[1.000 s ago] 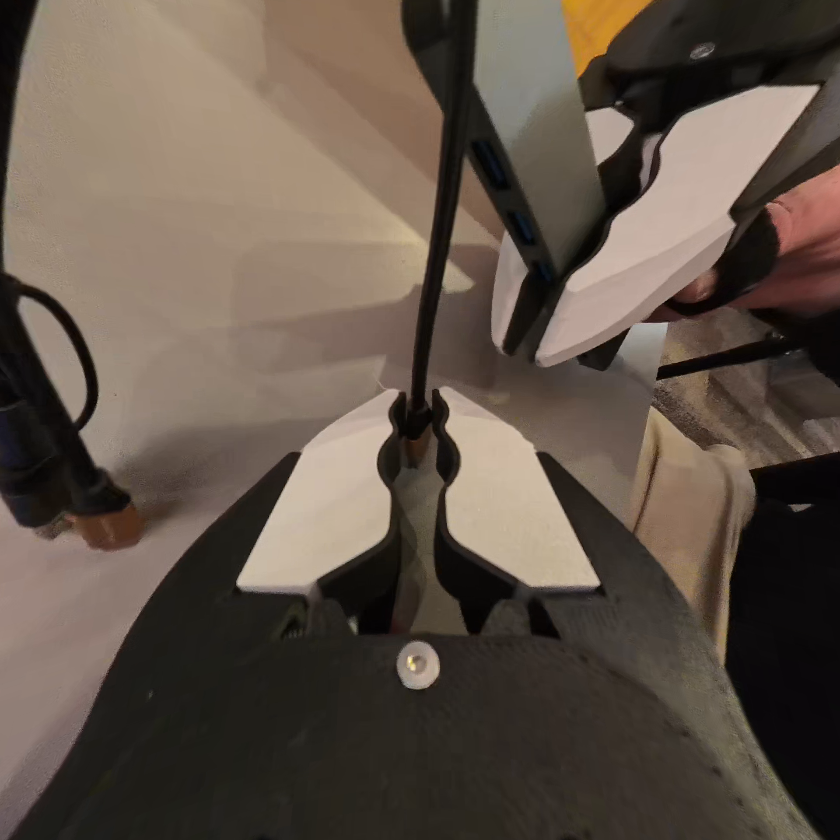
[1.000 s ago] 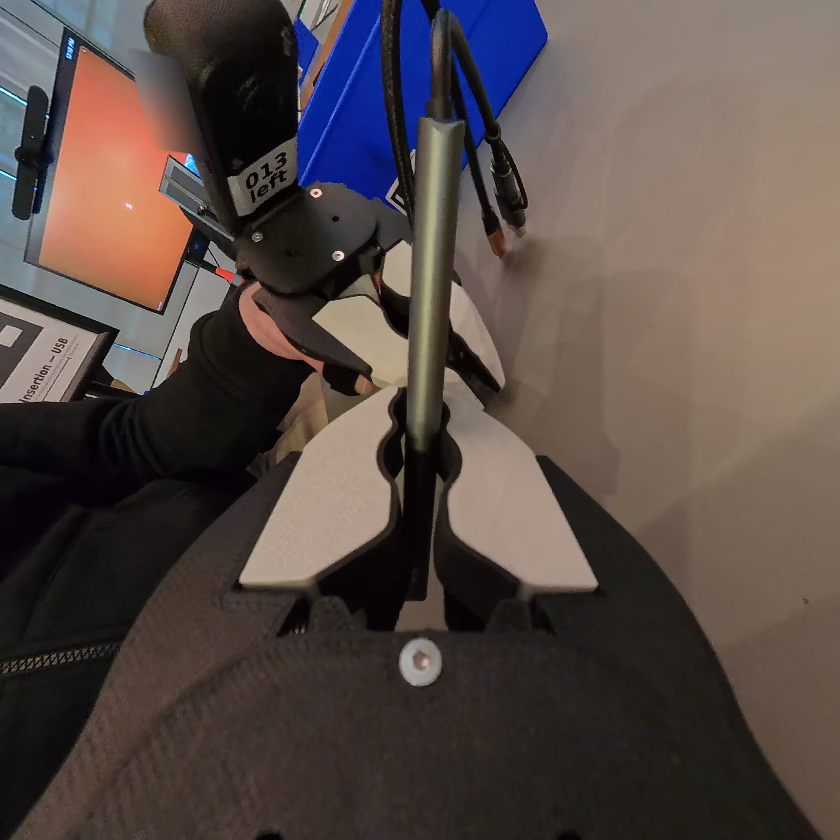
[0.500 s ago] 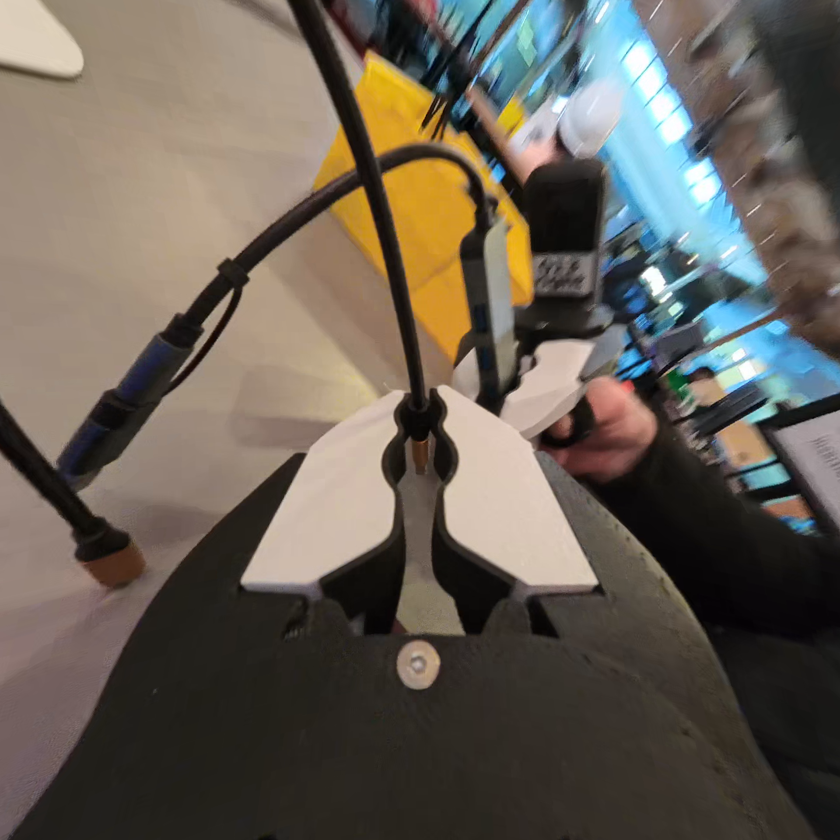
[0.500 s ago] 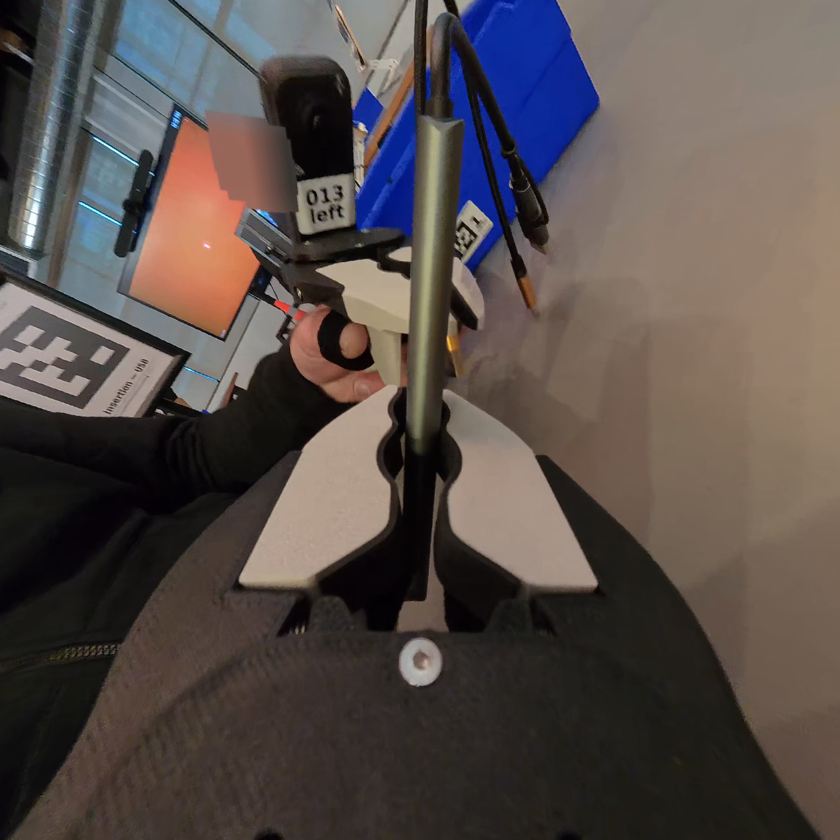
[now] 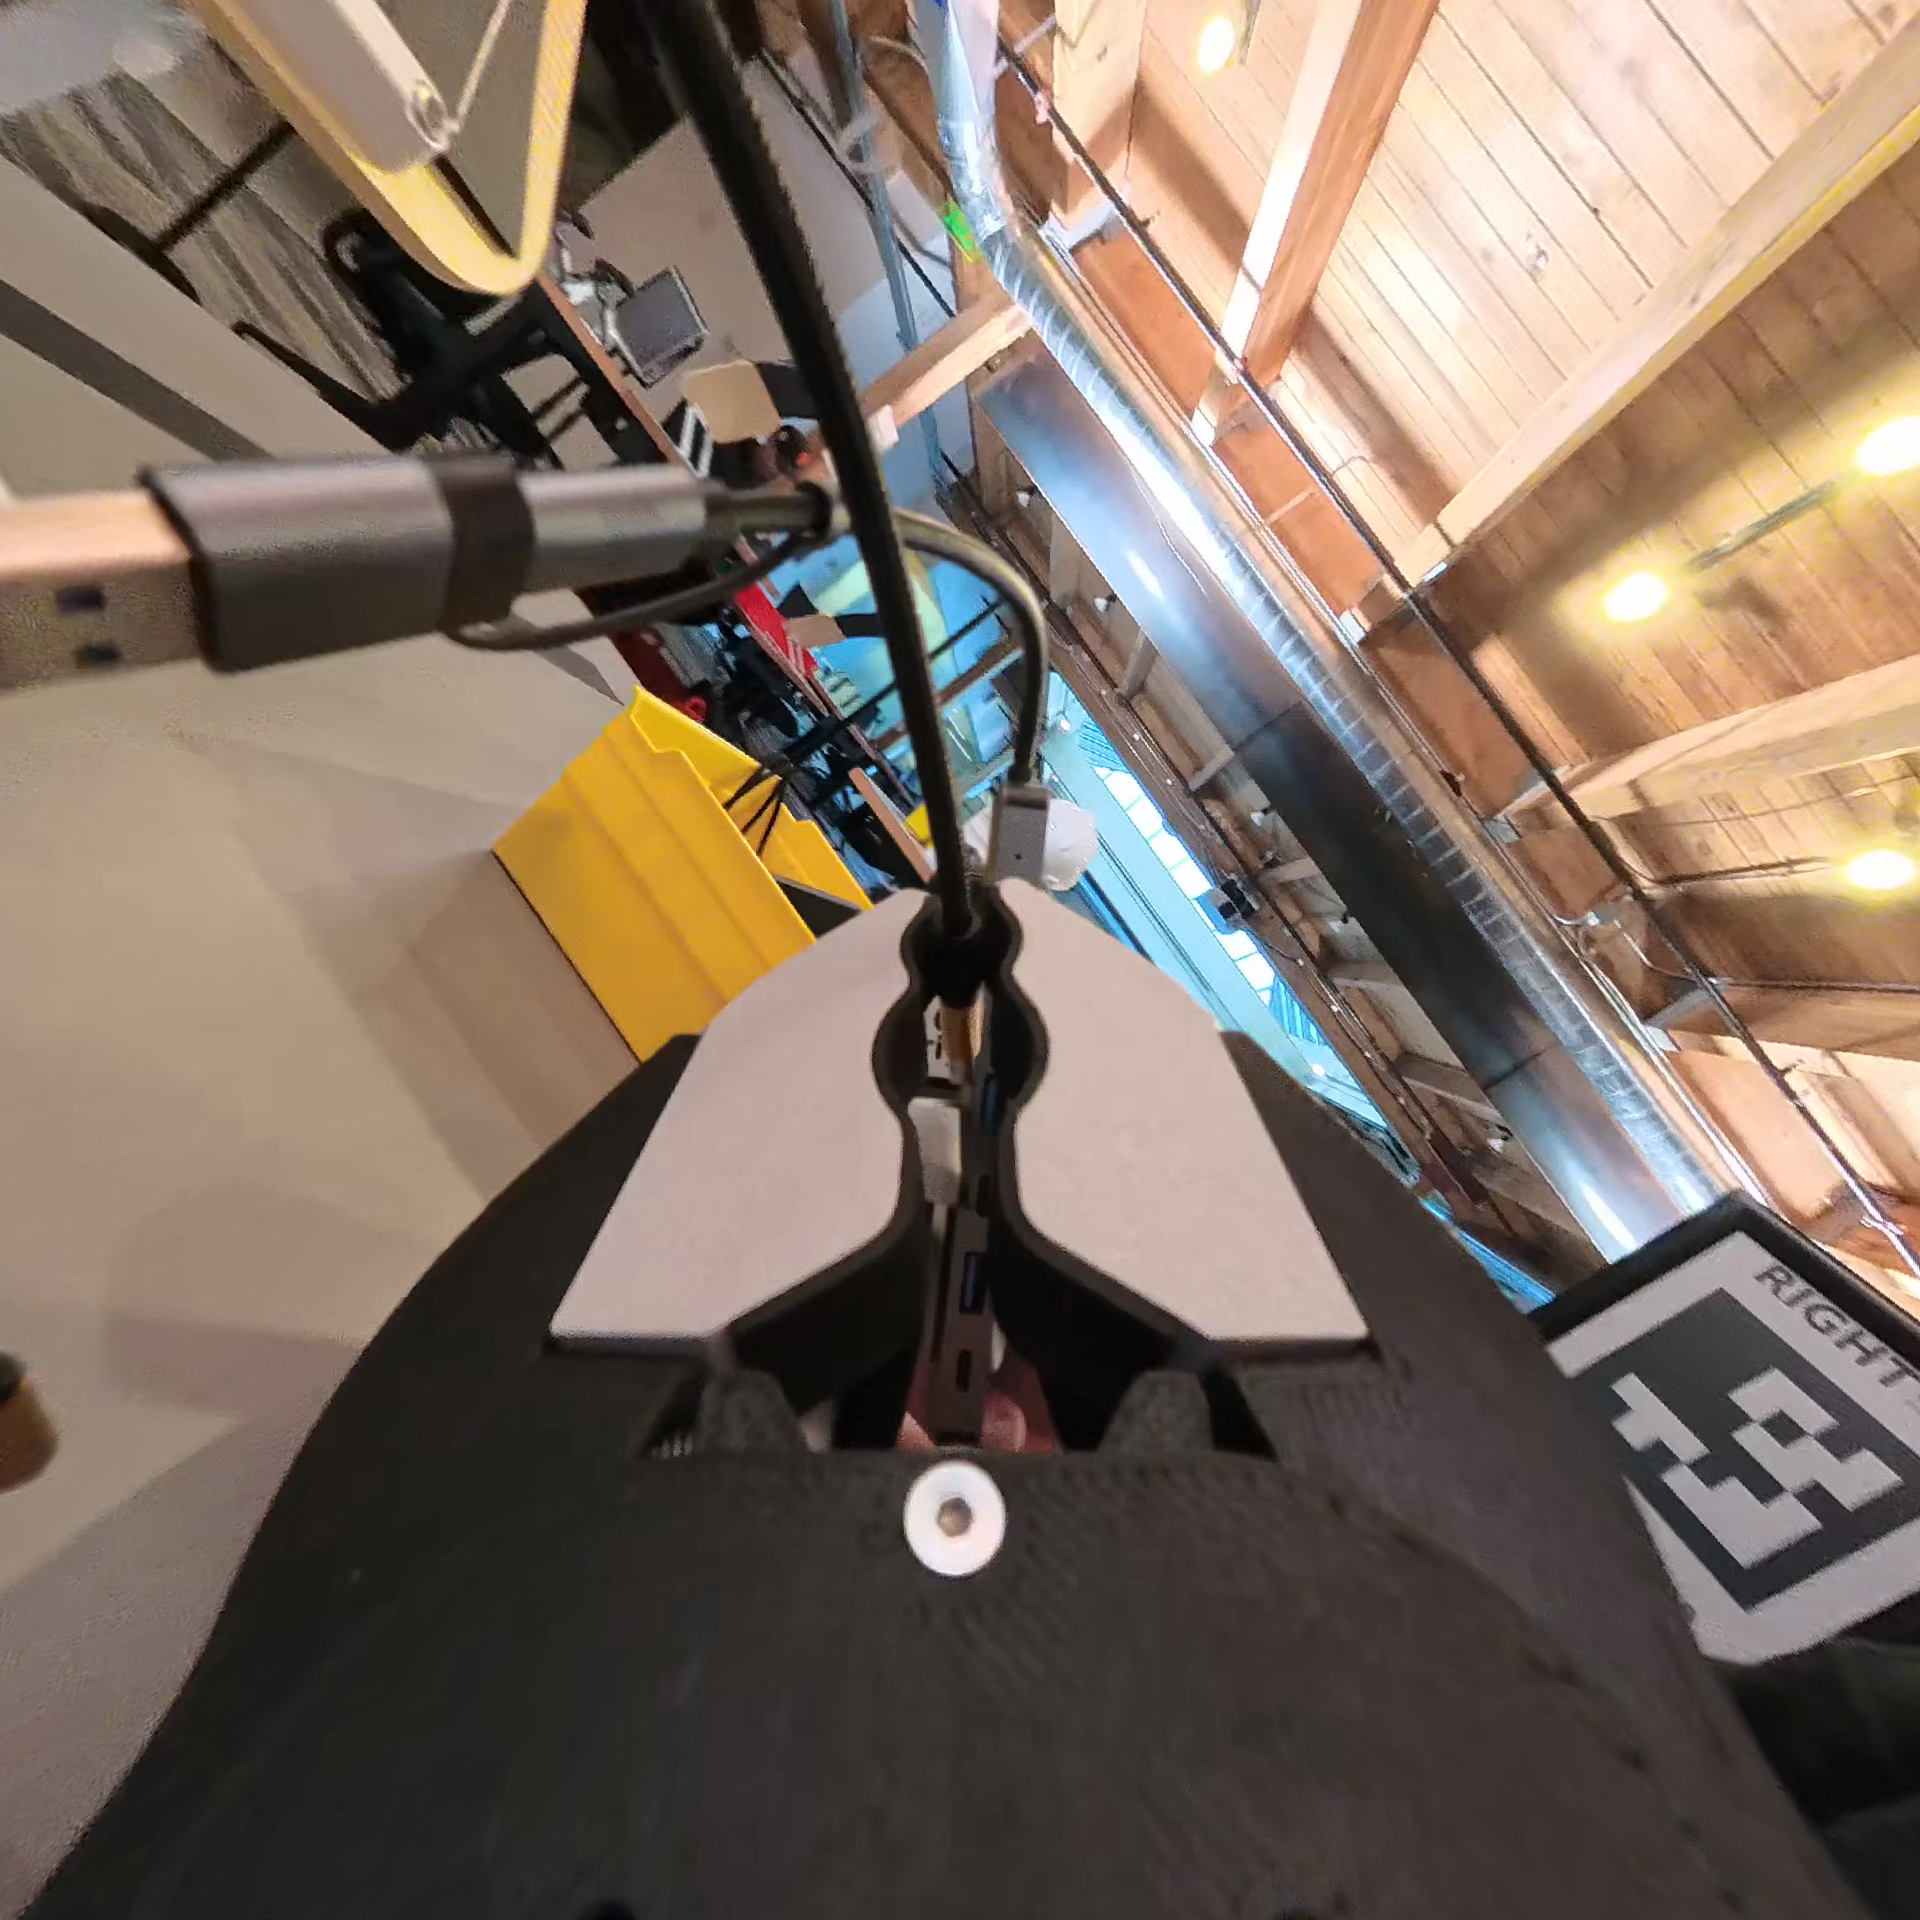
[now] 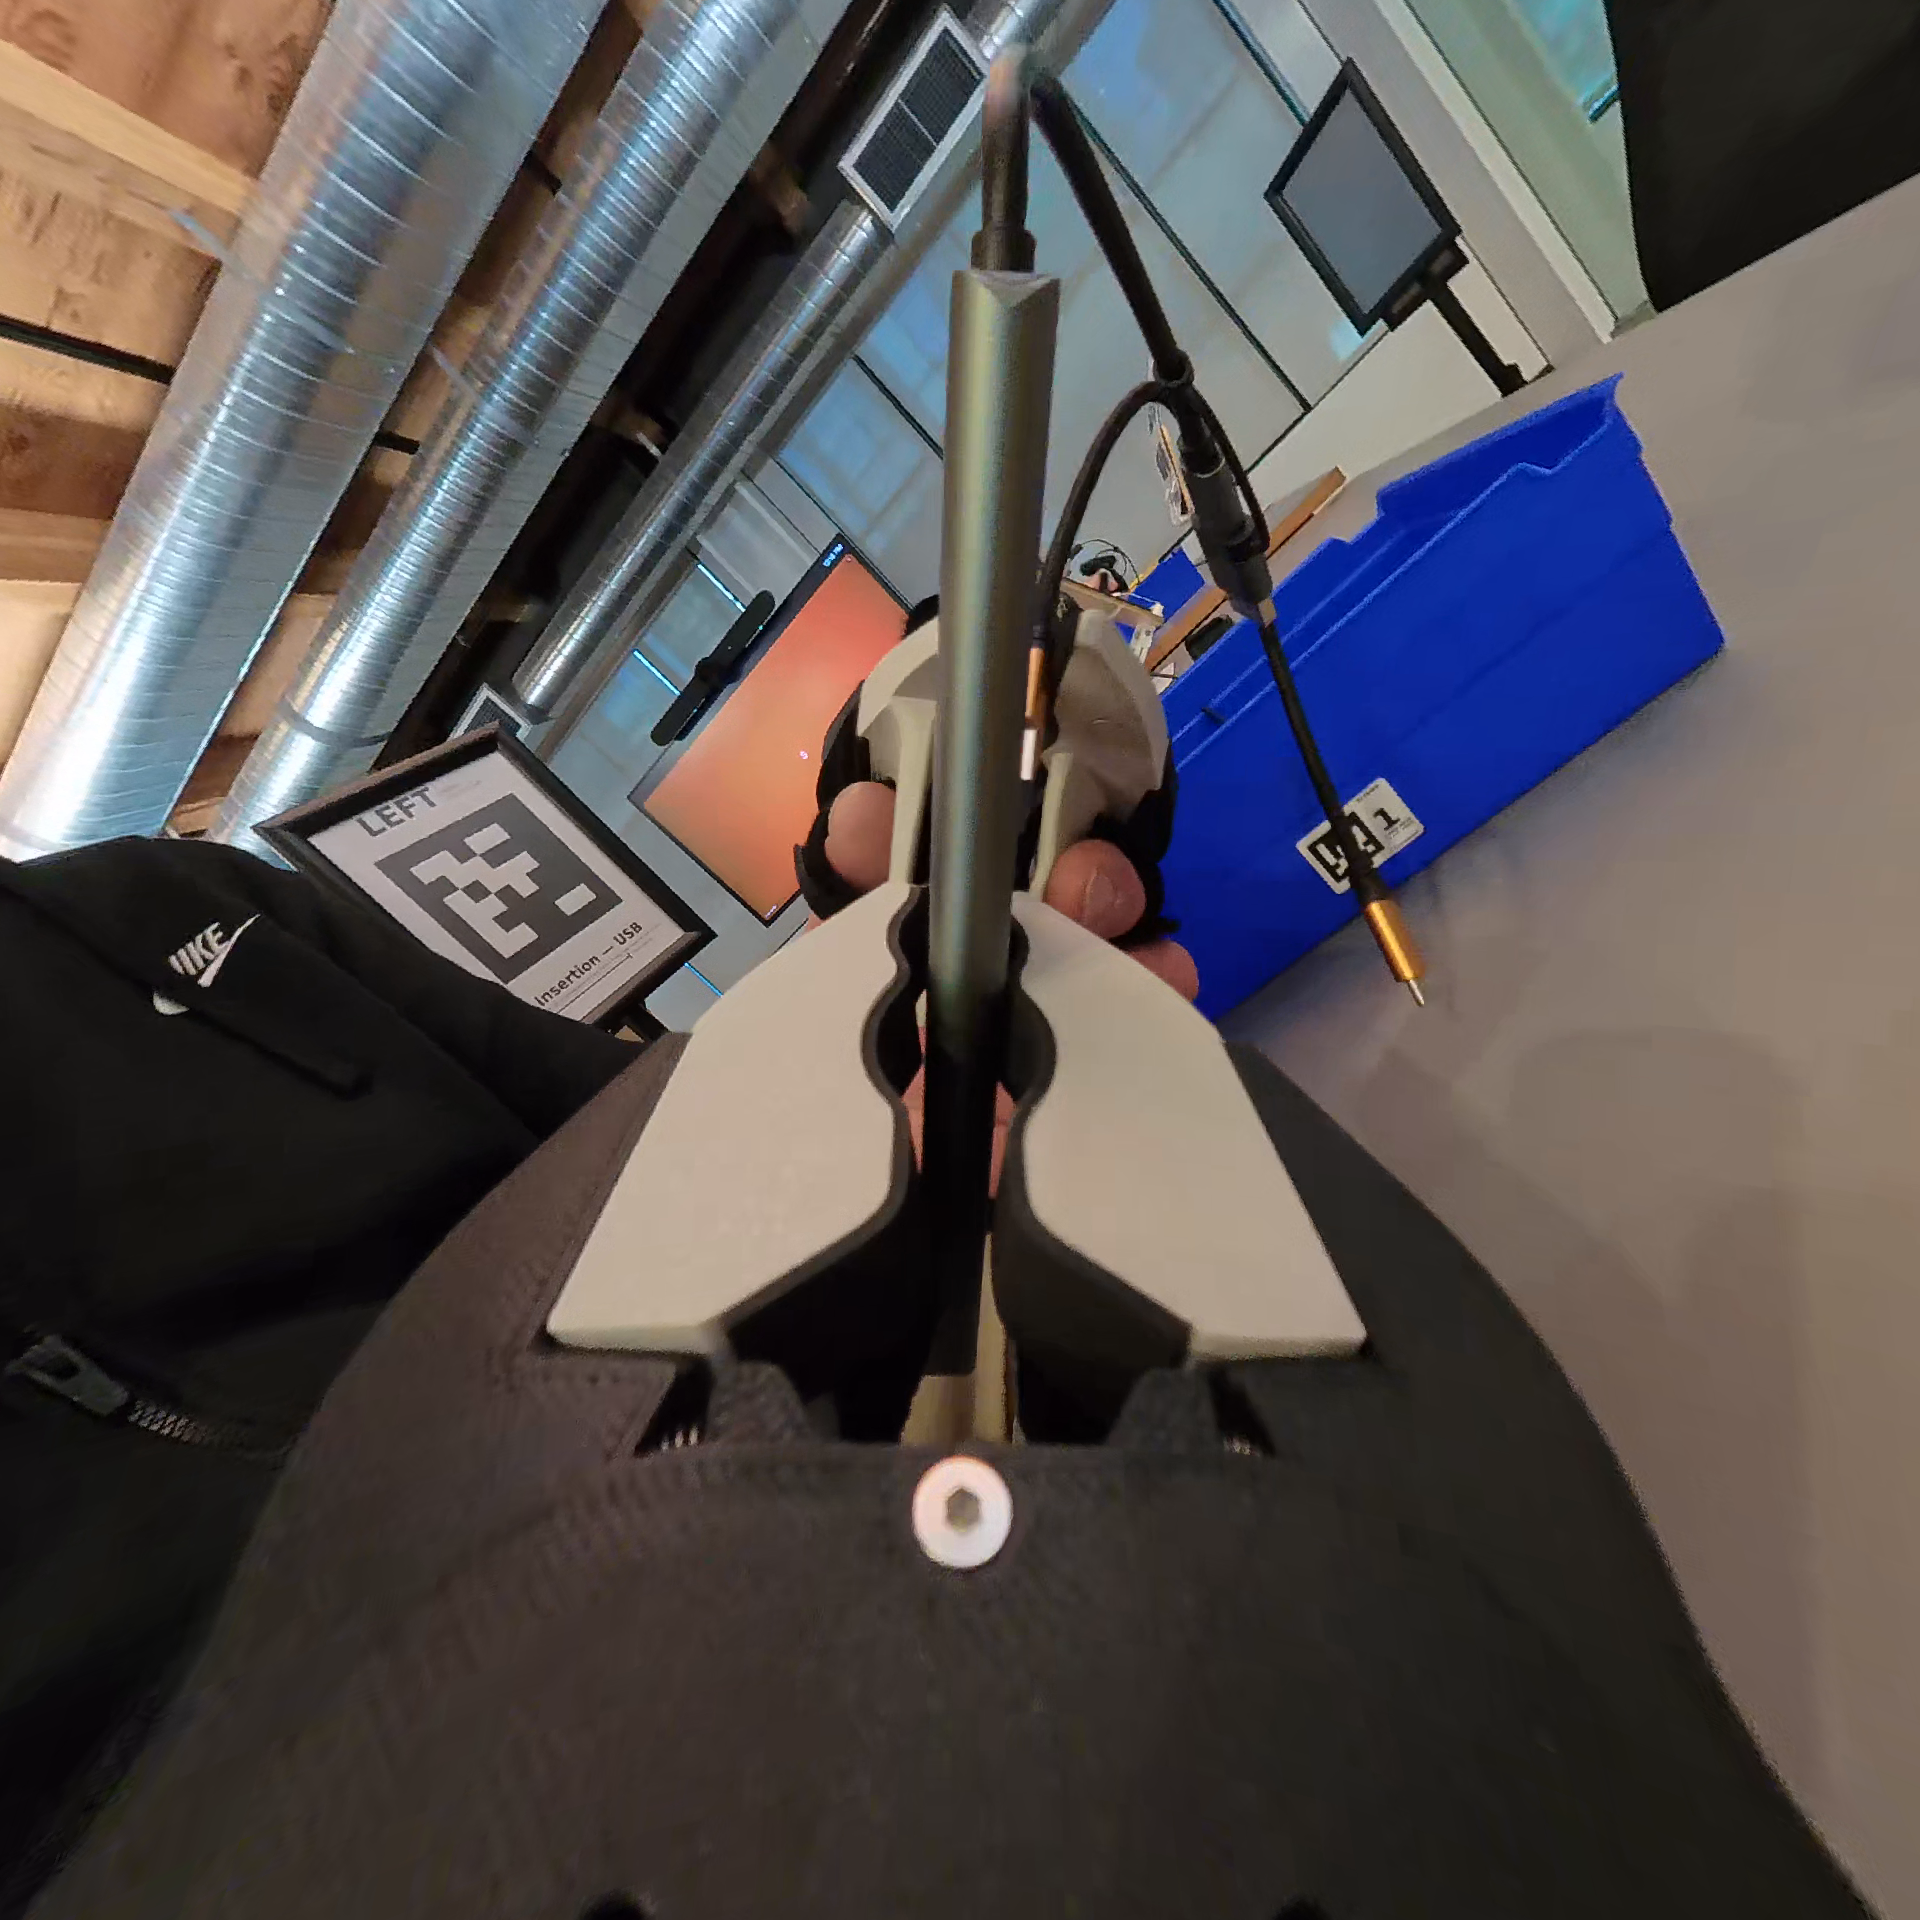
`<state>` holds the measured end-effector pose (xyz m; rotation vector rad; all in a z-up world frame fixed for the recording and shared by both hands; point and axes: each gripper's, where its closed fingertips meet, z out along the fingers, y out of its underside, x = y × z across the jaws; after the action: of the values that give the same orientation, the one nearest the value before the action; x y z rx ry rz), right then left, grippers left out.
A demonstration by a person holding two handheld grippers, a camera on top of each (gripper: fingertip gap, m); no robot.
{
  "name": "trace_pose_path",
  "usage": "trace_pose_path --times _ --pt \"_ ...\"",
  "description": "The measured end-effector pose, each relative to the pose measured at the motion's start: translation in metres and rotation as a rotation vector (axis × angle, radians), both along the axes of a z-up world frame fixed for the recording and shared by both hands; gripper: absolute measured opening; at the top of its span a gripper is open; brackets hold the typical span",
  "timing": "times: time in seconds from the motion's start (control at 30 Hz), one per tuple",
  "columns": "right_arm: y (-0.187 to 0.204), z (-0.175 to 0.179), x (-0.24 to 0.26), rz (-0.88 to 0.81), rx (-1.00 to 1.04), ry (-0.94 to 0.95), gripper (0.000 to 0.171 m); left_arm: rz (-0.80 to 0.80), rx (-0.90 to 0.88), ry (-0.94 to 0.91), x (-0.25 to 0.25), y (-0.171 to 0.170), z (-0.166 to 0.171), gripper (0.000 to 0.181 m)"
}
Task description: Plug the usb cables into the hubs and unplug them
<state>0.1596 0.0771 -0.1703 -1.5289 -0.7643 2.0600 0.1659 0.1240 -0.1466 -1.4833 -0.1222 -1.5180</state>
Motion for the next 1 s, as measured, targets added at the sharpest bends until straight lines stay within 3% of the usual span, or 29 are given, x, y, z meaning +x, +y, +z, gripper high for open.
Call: trace_pose_path --times 1.0 --pt "-0.002 -0.008 -0.008 0.007 -0.003 -0.037 0.009 0.089 0.068 -0.081 -0.003 0.001 0.004 0.008"
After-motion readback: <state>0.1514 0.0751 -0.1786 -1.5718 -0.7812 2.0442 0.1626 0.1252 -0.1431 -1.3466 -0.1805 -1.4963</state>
